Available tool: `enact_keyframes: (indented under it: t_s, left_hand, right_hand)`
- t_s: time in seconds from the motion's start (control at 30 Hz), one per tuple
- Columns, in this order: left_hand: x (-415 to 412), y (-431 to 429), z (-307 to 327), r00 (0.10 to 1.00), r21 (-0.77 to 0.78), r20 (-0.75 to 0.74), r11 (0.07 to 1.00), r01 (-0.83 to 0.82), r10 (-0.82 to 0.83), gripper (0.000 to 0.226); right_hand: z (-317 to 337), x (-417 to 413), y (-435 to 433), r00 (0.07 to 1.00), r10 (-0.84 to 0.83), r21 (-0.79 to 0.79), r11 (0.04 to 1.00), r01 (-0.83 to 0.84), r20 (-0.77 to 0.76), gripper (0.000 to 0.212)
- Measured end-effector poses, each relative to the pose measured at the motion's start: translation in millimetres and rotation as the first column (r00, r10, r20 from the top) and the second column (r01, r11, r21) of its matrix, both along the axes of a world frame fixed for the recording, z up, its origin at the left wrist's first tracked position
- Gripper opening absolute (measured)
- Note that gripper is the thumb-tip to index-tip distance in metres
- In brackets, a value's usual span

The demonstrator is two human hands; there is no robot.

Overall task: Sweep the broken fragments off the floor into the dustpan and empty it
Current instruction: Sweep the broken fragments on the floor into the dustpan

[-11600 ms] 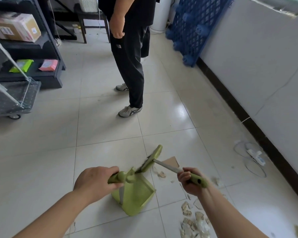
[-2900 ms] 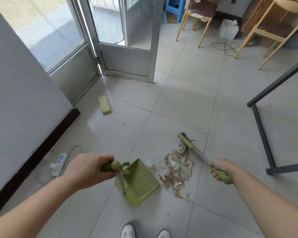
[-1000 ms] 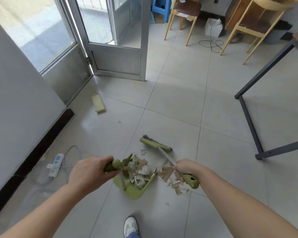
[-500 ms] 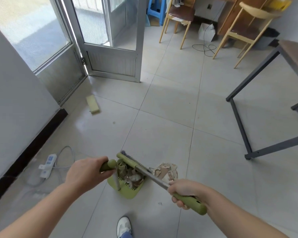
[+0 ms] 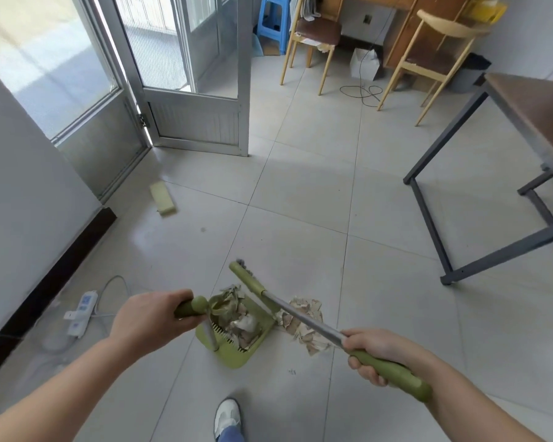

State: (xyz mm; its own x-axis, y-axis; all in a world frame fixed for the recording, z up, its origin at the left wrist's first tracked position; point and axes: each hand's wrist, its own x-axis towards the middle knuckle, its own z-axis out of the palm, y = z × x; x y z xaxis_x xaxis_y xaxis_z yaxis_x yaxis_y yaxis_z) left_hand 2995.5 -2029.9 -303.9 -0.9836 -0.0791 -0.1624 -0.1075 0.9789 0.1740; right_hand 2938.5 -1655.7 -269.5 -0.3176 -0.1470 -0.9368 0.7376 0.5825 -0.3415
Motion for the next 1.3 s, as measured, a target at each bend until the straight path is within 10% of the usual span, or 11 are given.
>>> enact_keyframes:
  t_s: [0.57, 1.3]
  left_hand:
    - [2.3, 19.8, -6.4, 0.98, 0.026, 0.092, 0.984, 0.177, -0.178, 0.048]
    - [7.1, 31.0, 6.2, 0.953, 0.082, 0.167, 0.967, 0.241, -0.252, 0.04]
  right_hand:
    - [-49.5, 14.7, 42.4, 0.961, -0.266, 0.249, 0.928, 0.278, -0.081, 0.017]
    - [-24.2, 78.9, -31.9, 0.936, -0.301, 0.076, 0.953, 0.292, 0.18, 0.038]
